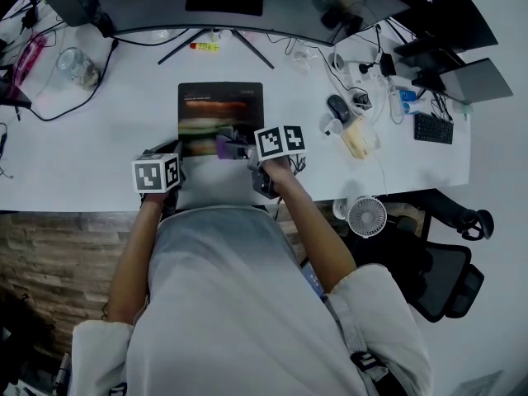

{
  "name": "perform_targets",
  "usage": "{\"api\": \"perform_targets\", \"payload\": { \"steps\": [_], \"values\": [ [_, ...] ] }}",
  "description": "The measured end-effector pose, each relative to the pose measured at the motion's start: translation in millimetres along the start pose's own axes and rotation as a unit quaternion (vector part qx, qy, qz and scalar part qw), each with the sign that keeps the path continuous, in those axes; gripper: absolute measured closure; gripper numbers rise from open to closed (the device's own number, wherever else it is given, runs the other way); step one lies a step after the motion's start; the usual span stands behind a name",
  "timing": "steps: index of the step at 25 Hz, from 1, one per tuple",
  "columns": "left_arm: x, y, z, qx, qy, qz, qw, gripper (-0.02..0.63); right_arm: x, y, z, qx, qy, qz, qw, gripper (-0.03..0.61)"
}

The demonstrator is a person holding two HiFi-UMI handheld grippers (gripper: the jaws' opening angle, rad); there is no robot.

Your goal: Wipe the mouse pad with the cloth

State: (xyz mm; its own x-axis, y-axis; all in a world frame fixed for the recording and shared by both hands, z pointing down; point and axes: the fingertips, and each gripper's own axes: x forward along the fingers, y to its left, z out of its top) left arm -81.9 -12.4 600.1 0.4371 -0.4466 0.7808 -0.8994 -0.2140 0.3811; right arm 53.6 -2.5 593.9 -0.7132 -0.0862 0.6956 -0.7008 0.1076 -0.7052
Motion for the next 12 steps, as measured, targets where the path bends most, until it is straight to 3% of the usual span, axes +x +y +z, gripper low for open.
{"api": "perform_targets", "payload": {
  "steps": [12],
  "values": [
    [0, 0, 0, 0.000, 0.000, -0.001, 1.0000, 0.614, -19, -19, 0, 0.009, -0.004, -0.011, 1.000, 0.396]
  ]
}}
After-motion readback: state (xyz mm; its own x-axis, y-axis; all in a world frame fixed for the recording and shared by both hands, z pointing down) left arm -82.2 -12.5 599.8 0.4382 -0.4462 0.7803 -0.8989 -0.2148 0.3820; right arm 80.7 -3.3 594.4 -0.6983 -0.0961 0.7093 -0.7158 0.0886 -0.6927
